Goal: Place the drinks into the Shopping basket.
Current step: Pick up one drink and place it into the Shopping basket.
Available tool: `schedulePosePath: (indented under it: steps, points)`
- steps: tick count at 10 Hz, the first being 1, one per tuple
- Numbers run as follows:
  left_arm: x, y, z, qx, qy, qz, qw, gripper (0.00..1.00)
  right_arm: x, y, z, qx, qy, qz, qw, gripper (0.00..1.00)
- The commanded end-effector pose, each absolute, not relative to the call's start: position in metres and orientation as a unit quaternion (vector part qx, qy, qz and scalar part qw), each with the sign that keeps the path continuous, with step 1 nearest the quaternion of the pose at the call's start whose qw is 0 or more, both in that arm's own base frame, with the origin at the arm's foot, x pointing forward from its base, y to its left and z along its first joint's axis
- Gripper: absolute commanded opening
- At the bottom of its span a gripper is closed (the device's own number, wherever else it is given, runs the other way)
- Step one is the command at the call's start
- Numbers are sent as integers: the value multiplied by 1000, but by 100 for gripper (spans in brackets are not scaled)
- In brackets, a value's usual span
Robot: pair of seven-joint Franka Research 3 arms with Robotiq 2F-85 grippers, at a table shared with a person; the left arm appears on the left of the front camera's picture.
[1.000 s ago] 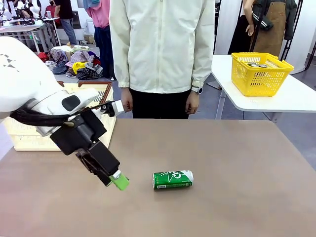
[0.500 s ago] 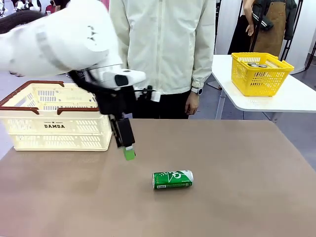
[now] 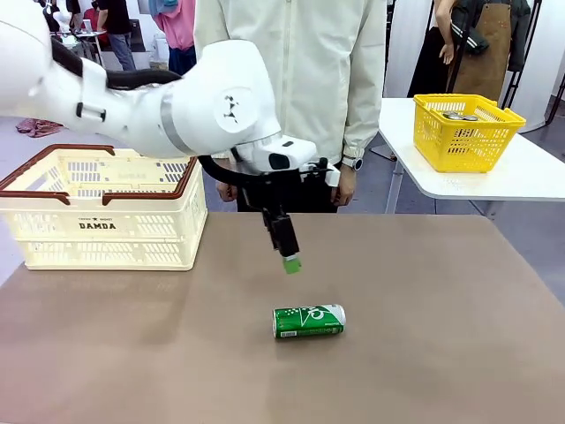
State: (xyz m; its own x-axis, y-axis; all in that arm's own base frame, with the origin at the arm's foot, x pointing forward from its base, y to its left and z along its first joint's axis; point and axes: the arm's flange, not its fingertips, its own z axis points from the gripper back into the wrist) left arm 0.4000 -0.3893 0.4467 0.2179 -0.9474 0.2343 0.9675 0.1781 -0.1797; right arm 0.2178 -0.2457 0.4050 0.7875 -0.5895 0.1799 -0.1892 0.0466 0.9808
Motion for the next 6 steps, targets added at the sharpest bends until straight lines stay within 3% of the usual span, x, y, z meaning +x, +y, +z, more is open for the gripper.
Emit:
schedulePosePath:
  steps: [1,3,4,6]
  points:
    - [386,-388,437,-87,-59,-644,758,100,218,-247,410,676,-289,-151,660,100]
    - [381,-388,440,-107,-23,-649,753,100,218,-247,410,676,-289,-151,660,100]
    - [389,-401,440,-107,-52,-649,751,100,218,-247,410,676,-289,-151,660,100]
    - [389,-401,440,-107,-52,-649,751,100,218,-247,410,676,-289,-151,660,100]
